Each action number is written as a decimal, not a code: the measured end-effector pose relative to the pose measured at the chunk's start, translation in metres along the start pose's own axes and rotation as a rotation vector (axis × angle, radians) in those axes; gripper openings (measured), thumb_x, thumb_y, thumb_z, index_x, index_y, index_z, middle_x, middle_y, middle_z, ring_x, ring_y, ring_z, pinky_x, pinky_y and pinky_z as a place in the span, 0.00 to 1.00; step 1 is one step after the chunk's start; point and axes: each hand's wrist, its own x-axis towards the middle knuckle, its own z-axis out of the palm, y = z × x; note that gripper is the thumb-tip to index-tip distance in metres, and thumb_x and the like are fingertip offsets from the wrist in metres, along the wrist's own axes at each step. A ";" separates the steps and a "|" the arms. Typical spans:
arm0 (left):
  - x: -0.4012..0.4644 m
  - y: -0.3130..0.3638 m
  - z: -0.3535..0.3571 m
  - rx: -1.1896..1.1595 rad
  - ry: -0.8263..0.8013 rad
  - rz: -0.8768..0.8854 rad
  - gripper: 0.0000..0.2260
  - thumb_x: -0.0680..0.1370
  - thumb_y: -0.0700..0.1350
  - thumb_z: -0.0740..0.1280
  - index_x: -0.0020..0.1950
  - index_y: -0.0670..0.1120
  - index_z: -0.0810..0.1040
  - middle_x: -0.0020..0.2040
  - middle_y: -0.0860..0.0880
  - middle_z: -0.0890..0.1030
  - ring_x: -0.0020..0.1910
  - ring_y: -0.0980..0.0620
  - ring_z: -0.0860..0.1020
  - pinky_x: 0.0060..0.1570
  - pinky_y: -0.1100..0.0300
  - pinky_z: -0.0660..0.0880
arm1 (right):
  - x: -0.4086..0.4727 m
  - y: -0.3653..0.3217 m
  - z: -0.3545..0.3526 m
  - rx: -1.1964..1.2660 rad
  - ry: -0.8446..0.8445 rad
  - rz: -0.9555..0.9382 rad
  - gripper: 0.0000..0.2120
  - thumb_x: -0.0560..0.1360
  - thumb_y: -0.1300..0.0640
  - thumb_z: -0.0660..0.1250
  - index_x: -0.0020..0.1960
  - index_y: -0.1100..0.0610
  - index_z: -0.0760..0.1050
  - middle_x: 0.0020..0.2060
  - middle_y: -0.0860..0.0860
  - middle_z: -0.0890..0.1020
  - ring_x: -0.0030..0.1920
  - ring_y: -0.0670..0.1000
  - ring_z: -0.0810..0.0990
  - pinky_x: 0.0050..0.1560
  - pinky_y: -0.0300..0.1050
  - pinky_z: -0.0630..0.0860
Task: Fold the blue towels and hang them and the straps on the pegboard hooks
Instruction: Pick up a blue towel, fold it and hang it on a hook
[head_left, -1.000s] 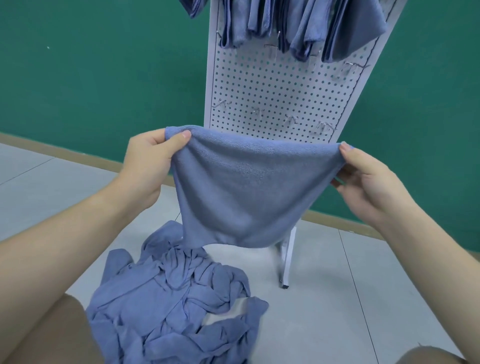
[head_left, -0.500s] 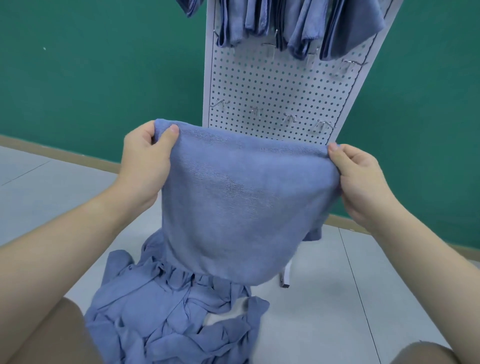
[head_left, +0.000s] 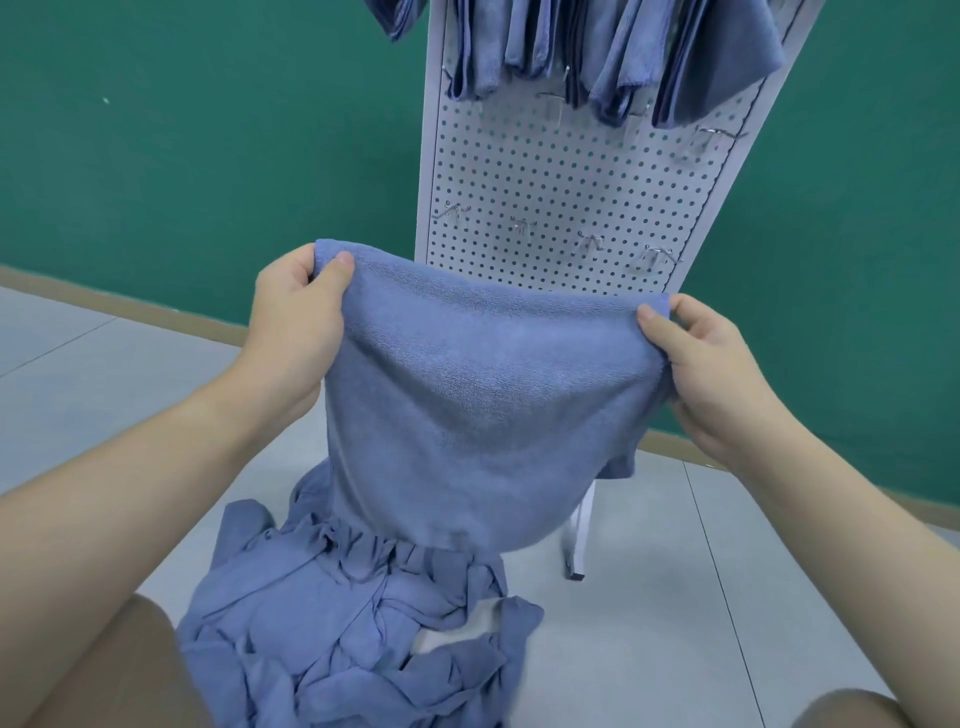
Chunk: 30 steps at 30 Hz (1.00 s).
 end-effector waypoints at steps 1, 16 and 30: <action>0.000 0.000 0.000 -0.002 0.001 -0.008 0.17 0.81 0.49 0.63 0.54 0.33 0.76 0.47 0.45 0.79 0.46 0.51 0.75 0.49 0.50 0.71 | 0.000 0.001 0.000 -0.007 -0.004 -0.004 0.08 0.85 0.57 0.64 0.55 0.60 0.78 0.44 0.52 0.85 0.44 0.49 0.82 0.45 0.41 0.77; 0.001 -0.013 0.000 0.065 -0.008 -0.099 0.04 0.81 0.39 0.69 0.54 0.39 0.80 0.56 0.39 0.84 0.48 0.50 0.81 0.59 0.45 0.79 | 0.004 0.007 0.004 -0.057 0.019 0.017 0.05 0.84 0.56 0.66 0.52 0.57 0.77 0.37 0.46 0.86 0.36 0.44 0.83 0.34 0.34 0.76; 0.011 -0.026 -0.011 0.075 0.124 -0.191 0.21 0.77 0.41 0.75 0.69 0.46 0.75 0.51 0.50 0.84 0.47 0.54 0.83 0.48 0.59 0.79 | 0.014 0.014 0.007 -0.387 0.000 0.192 0.19 0.79 0.53 0.73 0.37 0.55 0.66 0.37 0.56 0.69 0.39 0.55 0.67 0.44 0.51 0.67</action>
